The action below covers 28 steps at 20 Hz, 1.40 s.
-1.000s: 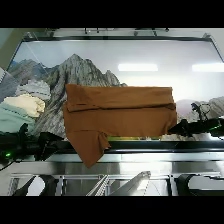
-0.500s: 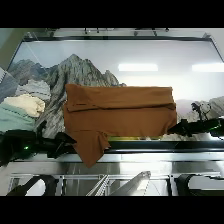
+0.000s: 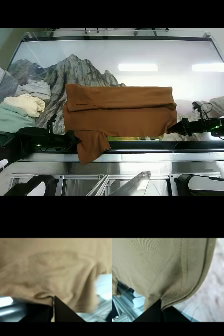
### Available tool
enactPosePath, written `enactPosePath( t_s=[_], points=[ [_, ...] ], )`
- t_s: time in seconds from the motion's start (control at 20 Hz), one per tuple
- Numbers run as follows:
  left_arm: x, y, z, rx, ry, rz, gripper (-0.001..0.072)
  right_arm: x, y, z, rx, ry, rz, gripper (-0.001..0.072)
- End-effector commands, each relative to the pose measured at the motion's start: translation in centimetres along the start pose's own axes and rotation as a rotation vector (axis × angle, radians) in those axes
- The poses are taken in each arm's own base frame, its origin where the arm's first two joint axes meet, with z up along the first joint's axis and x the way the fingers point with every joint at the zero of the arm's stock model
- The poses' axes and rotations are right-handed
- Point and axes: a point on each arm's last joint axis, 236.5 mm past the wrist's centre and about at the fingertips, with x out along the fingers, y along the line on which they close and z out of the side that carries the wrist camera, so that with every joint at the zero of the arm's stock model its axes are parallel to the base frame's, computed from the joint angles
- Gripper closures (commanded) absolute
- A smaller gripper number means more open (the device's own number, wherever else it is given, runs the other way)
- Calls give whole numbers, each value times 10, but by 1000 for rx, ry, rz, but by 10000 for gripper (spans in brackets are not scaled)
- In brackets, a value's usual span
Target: Fold the shirts.
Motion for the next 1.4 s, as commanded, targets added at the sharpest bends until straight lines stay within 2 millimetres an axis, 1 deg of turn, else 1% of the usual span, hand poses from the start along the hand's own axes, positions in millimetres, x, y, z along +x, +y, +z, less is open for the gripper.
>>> enactPosePath(
  t_s=[0.0, 0.1, 0.15, 0.25, 0.3, 0.4, 0.5, 0.6, 0.75, 0.85, 0.95, 1.0, 1.05, 1.15, 1.2, 1.25, 1.35],
  points=[
    [-30, -31, -4, 33, -33, -117, 672, 0, 4, -2, 0, 7, 13, 697],
    [-47, -34, 1, 25, -82, -150, 673, -1, 13, -10, 27, 43, 52, 697],
    [-55, -36, 2, 25, -99, -170, 673, -3, 21, -17, 43, 71, 80, 697],
    [-67, -37, -1, 38, -107, -197, 673, -9, 32, -23, 51, 87, 86, 697],
    [-74, -36, 0, 41, -123, -209, 673, -13, 29, -24, 49, 81, 48, 698],
    [-87, -31, 6, 30, -178, -215, 673, -26, 19, -19, 84, 20, -51, 699],
    [-99, -27, 10, 5, -214, -237, 673, -44, 10, -17, 197, -59, -124, 699],
    [-98, -26, 13, 20, -225, -226, 673, -56, 7, -18, 247, -108, -191, 699],
    [-87, -28, 5, 36, -159, -230, 673, -68, 5, -18, 242, -218, -285, 699],
    [-76, -27, -1, 33, -91, -243, 673, -67, 8, -18, 230, -255, -288, 699],
    [-70, -28, -1, 37, -40, -258, 674, -57, 27, -13, 184, -262, -221, 699],
    [-71, -31, 5, 47, -31, -264, 675, -54, 38, -7, 152, -274, -182, 699],
    [-77, -36, 15, 66, -40, -265, 674, -53, 56, 6, 115, -319, -116, 699],
    [-99, -46, 52, 125, -112, -244, 674, -64, 86, 38, 69, -455, 14, 699],
    [-112, -51, 77, 154, -151, -230, 675, -72, 98, 54, 44, -511, 64, 699],
    [-122, -55, 97, 173, -168, -227, 674, -78, 102, 66, 38, -542, 86, 699],
    [-135, -59, 135, 193, -153, -240, 674, -83, 94, 88, 43, -565, 88, 700]
  ],
)
